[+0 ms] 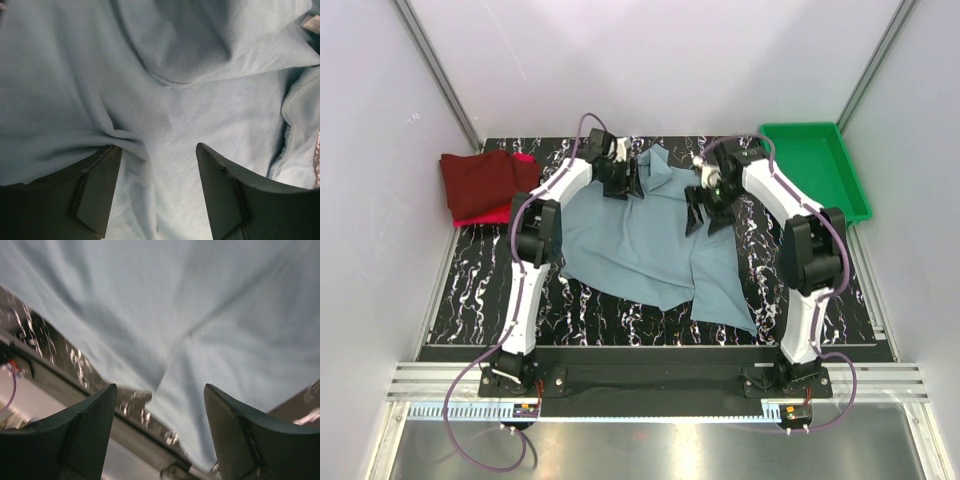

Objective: Fold and stack the t-shirts
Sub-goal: Flatten the tshirt out

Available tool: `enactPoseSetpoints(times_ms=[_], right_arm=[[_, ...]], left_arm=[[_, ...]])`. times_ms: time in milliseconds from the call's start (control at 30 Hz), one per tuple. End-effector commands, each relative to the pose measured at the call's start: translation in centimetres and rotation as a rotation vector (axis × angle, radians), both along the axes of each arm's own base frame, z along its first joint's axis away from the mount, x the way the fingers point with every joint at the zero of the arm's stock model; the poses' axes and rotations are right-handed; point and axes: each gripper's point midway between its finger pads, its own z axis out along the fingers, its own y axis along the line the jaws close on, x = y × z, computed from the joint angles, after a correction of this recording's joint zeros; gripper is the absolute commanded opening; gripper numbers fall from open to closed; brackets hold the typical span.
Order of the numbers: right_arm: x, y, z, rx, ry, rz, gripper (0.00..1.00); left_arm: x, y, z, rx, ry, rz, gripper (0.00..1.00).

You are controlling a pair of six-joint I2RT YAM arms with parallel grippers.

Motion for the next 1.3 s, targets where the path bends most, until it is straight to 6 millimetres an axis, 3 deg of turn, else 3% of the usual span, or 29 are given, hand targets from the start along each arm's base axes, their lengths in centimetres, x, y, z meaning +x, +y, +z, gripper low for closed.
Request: enactPoseSetpoints(times_ms=[0, 33, 67, 100, 133, 167, 233, 267, 333, 467, 633, 800, 1033, 1200, 1267], right_arm=[[5.9, 0.6, 1.3, 0.016, -0.164, 0.027, 0.78], [8.4, 1.1, 3.1, 0.047, -0.234, 0.020, 0.77], [9.5, 1.6, 1.9, 0.063, -0.213, 0.021, 0.77], [11.5, 2.1, 3.4, 0.086, -0.278, 0.021, 0.76], [12.4, 2.5, 3.4, 0.100, -0.290, 0.024, 0.76], [13.3, 2.8, 1.8, 0.106, -0.269, 0.027, 0.76], [14.9, 3.5, 2.2, 0.130, -0.303, 0.030, 0.76], [15.3, 3.8, 1.0, 0.142, -0.282, 0.031, 0.76], [15.8, 3.9, 0.6, 0.150, -0.276, 0.013, 0.76], [15.0, 4.3, -0.9, 0.170, -0.216, 0.012, 0.77], [14.2, 3.5, -3.4, 0.121, -0.165, -0.006, 0.77], [13.7, 1.9, -4.6, 0.041, -0.156, -0.014, 0.78], [12.9, 0.4, -4.4, 0.020, -0.137, -0.039, 0.79], [12.7, 0.2, -3.8, 0.013, -0.148, -0.041, 0.79], [12.7, 0.0, -3.5, 0.009, -0.153, -0.040, 0.79]], left_arm=[[2.4, 3.6, 8.6, 0.026, -0.205, 0.075, 0.68], [2.5, 4.8, 10.1, 0.029, -0.231, 0.091, 0.69], [2.4, 5.8, 10.1, 0.057, -0.232, 0.109, 0.69], [2.3, 6.7, 10.5, 0.075, -0.240, 0.117, 0.69], [2.3, 7.6, 11.9, 0.085, -0.271, 0.128, 0.69], [2.6, 9.3, 12.0, 0.115, -0.280, 0.161, 0.70], [2.8, 11.2, 12.4, 0.156, -0.297, 0.182, 0.71], [3.2, 12.8, 12.3, 0.177, -0.299, 0.203, 0.71], [3.5, 14.9, 11.3, 0.233, -0.293, 0.220, 0.71], [4.2, 19.4, 9.2, 0.334, -0.271, 0.283, 0.69], [4.8, 22.6, 6.5, 0.404, -0.233, 0.307, 0.68], [4.4, 23.6, 4.2, 0.407, -0.179, 0.312, 0.68], [3.4, 23.2, 1.0, 0.399, -0.104, 0.295, 0.67], [2.9, 23.1, -1.3, 0.397, -0.053, 0.284, 0.59], [2.7, 24.3, -2.1, 0.400, -0.031, 0.307, 0.55]])
